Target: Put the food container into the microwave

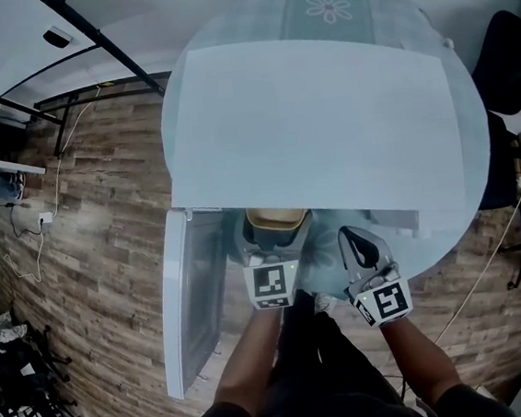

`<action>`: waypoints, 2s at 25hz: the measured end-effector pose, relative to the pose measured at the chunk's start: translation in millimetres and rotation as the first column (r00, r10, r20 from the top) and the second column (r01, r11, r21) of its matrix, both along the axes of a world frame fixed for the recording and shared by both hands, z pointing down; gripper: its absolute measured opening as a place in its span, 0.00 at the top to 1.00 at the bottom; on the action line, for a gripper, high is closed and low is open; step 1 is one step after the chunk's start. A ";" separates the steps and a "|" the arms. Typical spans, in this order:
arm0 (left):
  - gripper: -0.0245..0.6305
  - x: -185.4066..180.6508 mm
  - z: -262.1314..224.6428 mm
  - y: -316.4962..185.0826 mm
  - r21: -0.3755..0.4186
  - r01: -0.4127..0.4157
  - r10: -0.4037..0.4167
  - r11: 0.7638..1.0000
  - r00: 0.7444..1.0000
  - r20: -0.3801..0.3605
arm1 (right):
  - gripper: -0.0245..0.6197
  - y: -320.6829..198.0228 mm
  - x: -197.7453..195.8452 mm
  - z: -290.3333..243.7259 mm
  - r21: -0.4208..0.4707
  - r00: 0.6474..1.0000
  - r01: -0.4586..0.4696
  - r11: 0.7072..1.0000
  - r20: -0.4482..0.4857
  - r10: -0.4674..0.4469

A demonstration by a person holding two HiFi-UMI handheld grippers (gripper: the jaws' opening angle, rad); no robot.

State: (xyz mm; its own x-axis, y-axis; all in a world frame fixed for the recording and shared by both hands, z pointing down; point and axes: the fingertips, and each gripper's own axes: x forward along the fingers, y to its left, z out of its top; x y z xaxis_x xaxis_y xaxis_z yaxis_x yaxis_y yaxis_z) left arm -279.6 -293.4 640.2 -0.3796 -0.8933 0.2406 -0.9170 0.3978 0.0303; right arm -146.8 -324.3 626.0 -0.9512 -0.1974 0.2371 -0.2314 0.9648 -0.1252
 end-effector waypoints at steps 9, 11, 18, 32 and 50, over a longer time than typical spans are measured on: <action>0.17 -9.4 8.4 -18.0 -0.035 0.007 -0.007 0.999 1.000 -0.004 | 0.96 -1.2 -7.0 5.4 -0.001 1.000 -0.013 1.000 0.005 0.013; 0.17 -11.2 10.1 -19.8 -0.044 0.015 -0.015 0.999 1.000 -0.006 | 0.96 -0.3 -8.3 5.8 -0.001 1.000 -0.012 1.000 0.005 0.012; 0.17 -19.4 18.8 -28.7 -0.082 0.041 -0.042 0.996 0.999 -0.005 | 0.96 0.4 -8.5 12.4 -0.007 1.000 -0.024 1.000 -0.003 0.024; 0.17 -14.1 24.1 -26.5 -0.083 0.025 -0.025 0.996 1.000 0.002 | 0.96 -2.5 -3.4 11.5 -0.013 0.999 -0.045 0.999 -0.010 0.045; 0.51 53.1 -52.5 64.5 -0.042 0.090 -0.088 0.995 0.995 0.050 | 0.96 45.9 27.0 -84.1 0.045 0.988 0.016 0.999 0.153 -0.023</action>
